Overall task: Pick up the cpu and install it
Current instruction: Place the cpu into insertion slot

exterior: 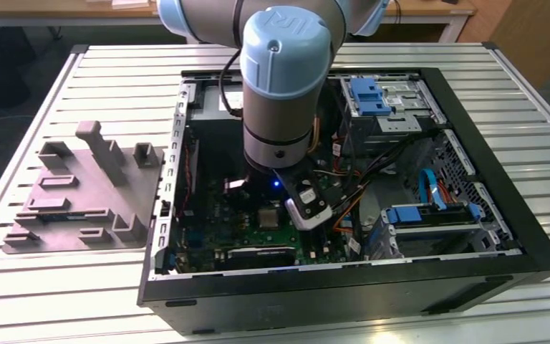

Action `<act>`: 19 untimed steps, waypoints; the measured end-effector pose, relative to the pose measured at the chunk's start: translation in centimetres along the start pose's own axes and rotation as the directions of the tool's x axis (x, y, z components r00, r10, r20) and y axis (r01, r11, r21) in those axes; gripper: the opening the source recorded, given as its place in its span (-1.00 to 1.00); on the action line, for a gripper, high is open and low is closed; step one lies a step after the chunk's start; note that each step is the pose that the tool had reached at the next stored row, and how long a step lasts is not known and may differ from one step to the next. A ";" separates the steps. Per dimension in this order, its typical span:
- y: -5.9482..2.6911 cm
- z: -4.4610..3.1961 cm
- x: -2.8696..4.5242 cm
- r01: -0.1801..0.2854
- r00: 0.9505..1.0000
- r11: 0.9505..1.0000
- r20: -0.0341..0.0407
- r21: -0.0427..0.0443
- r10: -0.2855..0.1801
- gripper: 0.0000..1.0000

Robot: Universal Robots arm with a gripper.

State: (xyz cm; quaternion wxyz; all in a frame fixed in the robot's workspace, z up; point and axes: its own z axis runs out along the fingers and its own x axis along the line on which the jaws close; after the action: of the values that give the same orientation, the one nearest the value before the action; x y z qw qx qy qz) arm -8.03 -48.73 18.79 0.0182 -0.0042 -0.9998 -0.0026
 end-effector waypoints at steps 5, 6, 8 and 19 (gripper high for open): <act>0.00 0.02 -0.01 0.000 1.000 1.000 0.000 0.000 0.000 -0.04; 0.00 0.02 -0.01 0.000 1.000 1.000 0.000 0.001 0.000 -0.04; 0.01 0.04 -0.01 0.000 1.000 1.000 0.000 0.001 0.000 0.00; 0.00 -0.01 0.00 0.000 1.000 1.000 0.000 0.001 0.000 0.21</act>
State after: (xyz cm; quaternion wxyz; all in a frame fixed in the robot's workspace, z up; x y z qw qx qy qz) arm -8.02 -48.72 18.80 0.0182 -0.0043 -0.9998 -0.0022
